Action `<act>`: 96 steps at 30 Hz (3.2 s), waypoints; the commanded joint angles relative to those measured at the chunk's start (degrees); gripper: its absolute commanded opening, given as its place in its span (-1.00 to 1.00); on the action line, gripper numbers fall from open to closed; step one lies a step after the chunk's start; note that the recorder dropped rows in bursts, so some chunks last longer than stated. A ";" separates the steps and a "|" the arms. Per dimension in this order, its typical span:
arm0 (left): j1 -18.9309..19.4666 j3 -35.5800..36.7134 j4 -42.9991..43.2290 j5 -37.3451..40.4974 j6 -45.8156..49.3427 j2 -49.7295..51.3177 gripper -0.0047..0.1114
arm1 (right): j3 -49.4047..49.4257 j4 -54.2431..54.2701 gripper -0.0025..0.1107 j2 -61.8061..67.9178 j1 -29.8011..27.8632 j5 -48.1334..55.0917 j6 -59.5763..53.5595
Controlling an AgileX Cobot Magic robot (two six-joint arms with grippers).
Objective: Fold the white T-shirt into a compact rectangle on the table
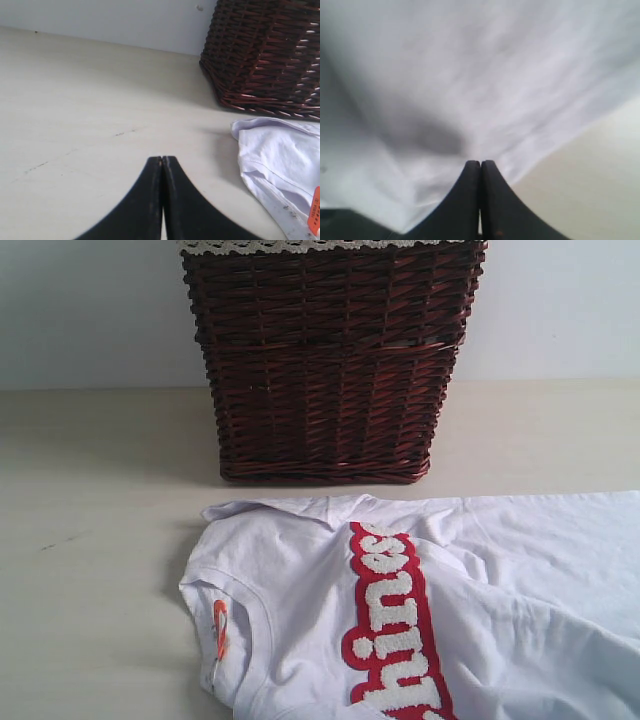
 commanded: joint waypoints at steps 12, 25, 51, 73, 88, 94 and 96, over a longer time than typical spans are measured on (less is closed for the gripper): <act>-0.30 -0.15 -0.42 -0.15 0.06 -0.37 -0.92 | 0.22 63.39 -0.96 -49.26 11.35 -49.74 28.64; -0.30 -0.15 -0.42 -0.15 0.06 -0.37 -0.92 | 24.08 49.99 -0.96 -86.54 18.73 -41.45 14.59; -0.18 -0.15 -0.42 -0.15 0.05 -0.37 -0.92 | 28.34 49.57 -0.96 -86.89 33.41 -31.64 16.62; -0.18 -0.15 -0.42 -0.15 0.05 -0.37 -0.92 | 28.34 49.54 -0.96 -86.89 38.79 -27.56 13.33; -0.18 -0.15 -0.42 -0.15 0.05 -0.37 -0.92 | 28.34 45.60 -0.96 -86.89 38.79 -25.57 8.63; -0.18 -0.15 -0.42 -0.15 0.05 -0.37 -0.92 | 28.34 45.49 -0.96 -86.89 38.79 -25.57 8.63; -0.18 -0.15 -0.42 -0.15 0.05 -0.37 -0.92 | 28.34 45.49 -0.96 -86.89 38.79 -25.57 8.63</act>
